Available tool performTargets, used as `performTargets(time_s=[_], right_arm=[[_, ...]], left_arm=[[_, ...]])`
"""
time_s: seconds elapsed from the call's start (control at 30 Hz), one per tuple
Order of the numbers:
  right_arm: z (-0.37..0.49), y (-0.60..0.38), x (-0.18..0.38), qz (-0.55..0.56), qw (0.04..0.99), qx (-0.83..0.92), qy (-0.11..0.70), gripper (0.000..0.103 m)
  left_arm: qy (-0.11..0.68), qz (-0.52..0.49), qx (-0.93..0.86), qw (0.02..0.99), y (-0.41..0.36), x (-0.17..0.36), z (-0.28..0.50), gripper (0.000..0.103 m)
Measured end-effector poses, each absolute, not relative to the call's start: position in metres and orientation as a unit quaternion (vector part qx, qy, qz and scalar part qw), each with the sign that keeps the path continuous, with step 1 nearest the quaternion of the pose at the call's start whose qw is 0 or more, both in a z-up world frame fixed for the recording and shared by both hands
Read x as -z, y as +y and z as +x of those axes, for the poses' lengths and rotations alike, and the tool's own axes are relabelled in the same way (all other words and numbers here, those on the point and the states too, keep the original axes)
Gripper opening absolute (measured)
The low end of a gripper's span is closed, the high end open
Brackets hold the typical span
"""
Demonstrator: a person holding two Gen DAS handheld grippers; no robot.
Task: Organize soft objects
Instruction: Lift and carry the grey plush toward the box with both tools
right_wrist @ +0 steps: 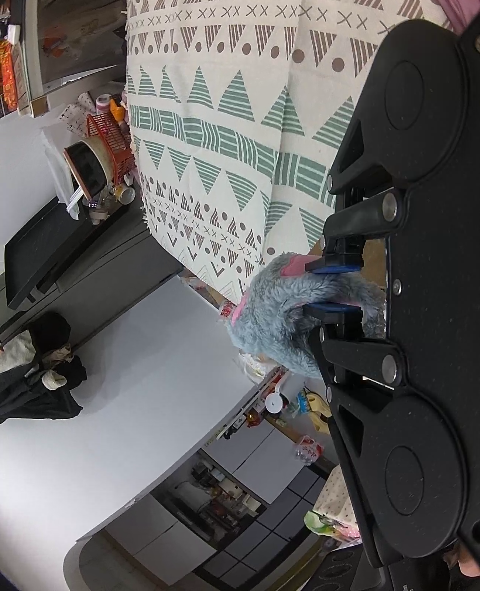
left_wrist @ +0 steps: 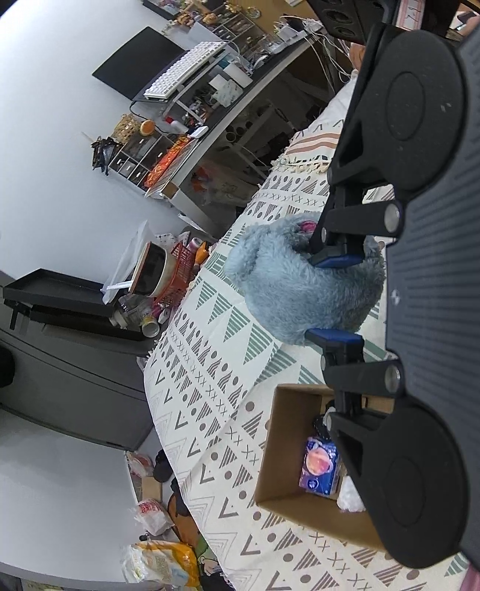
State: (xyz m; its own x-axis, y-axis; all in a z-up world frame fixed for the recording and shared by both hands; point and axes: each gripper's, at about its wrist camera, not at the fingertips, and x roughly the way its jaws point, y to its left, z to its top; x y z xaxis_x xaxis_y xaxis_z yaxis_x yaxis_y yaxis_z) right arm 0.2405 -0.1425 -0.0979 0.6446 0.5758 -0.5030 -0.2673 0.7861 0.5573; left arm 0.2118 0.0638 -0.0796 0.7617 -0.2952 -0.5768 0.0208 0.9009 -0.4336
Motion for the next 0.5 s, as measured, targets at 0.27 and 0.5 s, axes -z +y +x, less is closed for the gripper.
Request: performTargets(time_s=[0.27,0.5], right_arm=[[0.236,-0.117,0.093,0.210,0.885,-0.235,0.343,0.016],[0.239,-0.095,0.090,0.201,0.886,-0.243,0.340,0.016]], left_arm=[[0.329,-0.221,0.085,0.914,0.090,0.078,0.208,0.032],[0.322,-0.237,0.087,0.912,0.116,0.078,0.206,0.032]])
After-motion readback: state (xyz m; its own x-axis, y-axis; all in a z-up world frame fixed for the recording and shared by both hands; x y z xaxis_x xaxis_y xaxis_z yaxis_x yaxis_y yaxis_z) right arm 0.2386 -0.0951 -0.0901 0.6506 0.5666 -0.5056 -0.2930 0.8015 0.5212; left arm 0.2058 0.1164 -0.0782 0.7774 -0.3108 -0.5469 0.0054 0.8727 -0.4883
